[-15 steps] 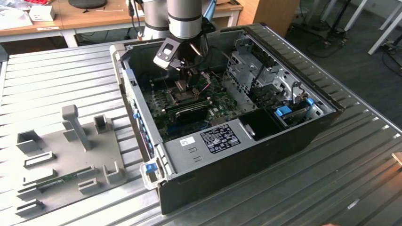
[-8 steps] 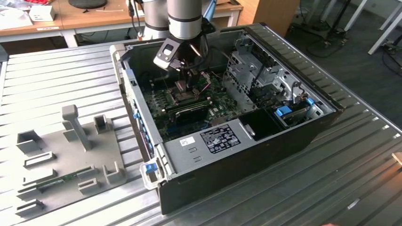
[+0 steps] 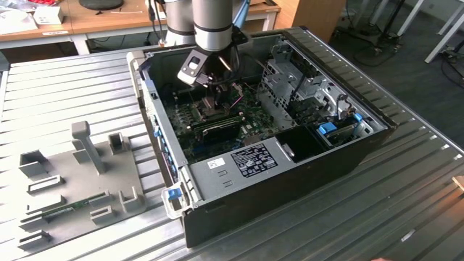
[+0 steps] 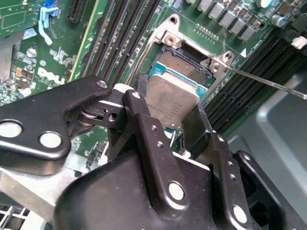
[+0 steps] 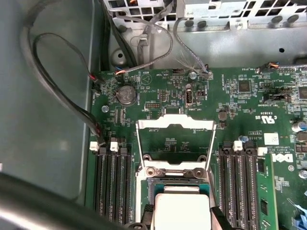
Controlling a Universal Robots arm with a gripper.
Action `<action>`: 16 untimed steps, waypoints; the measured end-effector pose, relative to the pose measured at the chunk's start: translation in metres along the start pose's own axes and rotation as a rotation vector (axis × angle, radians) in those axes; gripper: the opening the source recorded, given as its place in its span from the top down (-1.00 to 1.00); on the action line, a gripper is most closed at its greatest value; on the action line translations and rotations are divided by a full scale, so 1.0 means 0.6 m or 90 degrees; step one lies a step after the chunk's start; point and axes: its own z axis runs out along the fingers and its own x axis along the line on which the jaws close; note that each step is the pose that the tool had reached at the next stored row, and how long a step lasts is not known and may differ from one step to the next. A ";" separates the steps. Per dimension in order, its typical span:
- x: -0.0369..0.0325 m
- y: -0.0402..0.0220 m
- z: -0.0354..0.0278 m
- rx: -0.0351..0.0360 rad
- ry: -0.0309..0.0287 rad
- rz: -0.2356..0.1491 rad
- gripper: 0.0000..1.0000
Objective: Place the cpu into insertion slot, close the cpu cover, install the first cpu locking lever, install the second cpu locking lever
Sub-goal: 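Place the cpu into insertion slot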
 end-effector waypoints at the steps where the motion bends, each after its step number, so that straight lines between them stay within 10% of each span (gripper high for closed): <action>1: 0.000 0.000 0.001 0.0000 0.0000 0.000 -0.08; 16: 0.000 -0.001 0.011 0.0001 -0.0001 0.000 -0.08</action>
